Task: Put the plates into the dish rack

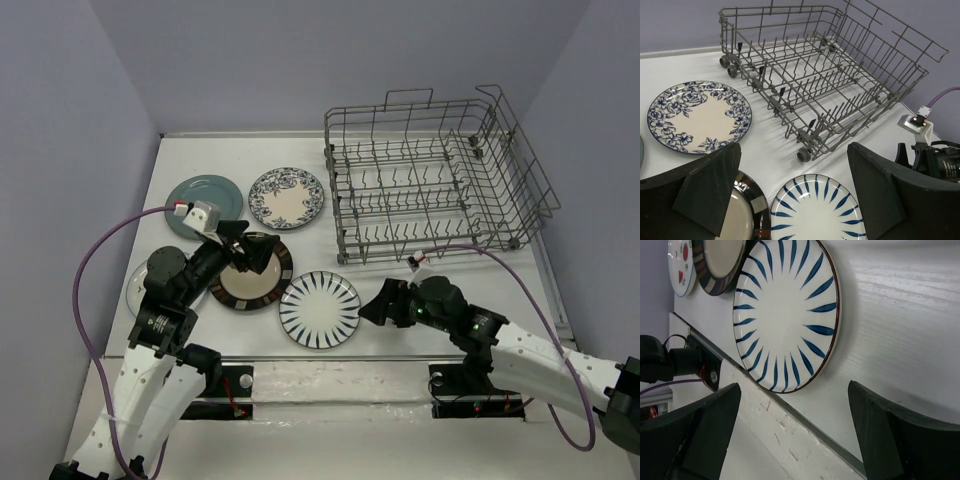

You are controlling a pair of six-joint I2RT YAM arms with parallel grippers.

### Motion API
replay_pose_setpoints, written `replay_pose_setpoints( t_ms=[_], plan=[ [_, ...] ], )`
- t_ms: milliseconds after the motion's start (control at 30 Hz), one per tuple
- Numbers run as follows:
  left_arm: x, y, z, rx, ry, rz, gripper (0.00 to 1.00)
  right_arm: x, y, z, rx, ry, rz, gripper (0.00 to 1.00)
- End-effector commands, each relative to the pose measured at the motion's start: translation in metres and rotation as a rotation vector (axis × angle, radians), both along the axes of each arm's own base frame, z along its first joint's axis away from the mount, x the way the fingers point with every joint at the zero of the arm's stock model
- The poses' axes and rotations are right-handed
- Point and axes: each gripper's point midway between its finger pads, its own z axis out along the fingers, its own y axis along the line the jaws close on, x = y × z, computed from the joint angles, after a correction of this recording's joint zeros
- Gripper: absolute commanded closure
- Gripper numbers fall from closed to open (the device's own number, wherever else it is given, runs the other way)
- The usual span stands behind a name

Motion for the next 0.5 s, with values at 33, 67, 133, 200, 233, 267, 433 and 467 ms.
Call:
replay_pose_setpoints(
  t_ms=[33, 67, 133, 200, 233, 267, 433, 467],
  plan=[
    [-0.005, -0.002, 0.023, -0.013, -0.095, -0.026, 0.01, 0.017, 0.005, 0.012, 0.031, -0.065, -0.051, 0.1],
    [-0.005, 0.0, 0.024, -0.014, -0.097, -0.02, 0.01, 0.019, 0.004, 0.012, 0.018, -0.071, -0.059, 0.12],
    [-0.005, 0.0, 0.025, -0.016, -0.099, -0.02, 0.01, 0.021, 0.003, 0.0, -0.044, -0.05, -0.051, 0.15],
    [-0.007, -0.001, 0.026, -0.018, -0.103, -0.024, 0.01, 0.025, 0.006, 0.005, -0.053, -0.068, -0.049, 0.17],
    [-0.007, 0.0, 0.026, -0.019, -0.104, -0.024, 0.01, 0.023, 0.001, -0.006, -0.109, -0.038, -0.045, 0.18],
    [-0.006, 0.001, 0.026, -0.021, -0.106, -0.017, 0.01, 0.025, -0.001, -0.014, -0.158, -0.023, -0.052, 0.19],
    [-0.003, 0.002, 0.028, -0.076, -0.09, 0.006, 0.01, 0.031, -0.001, -0.025, -0.289, 0.016, -0.03, 0.24],
    [-0.003, 0.001, 0.028, -0.082, -0.087, 0.005, 0.01, 0.032, -0.001, -0.026, -0.304, 0.02, -0.03, 0.24]
  ],
)
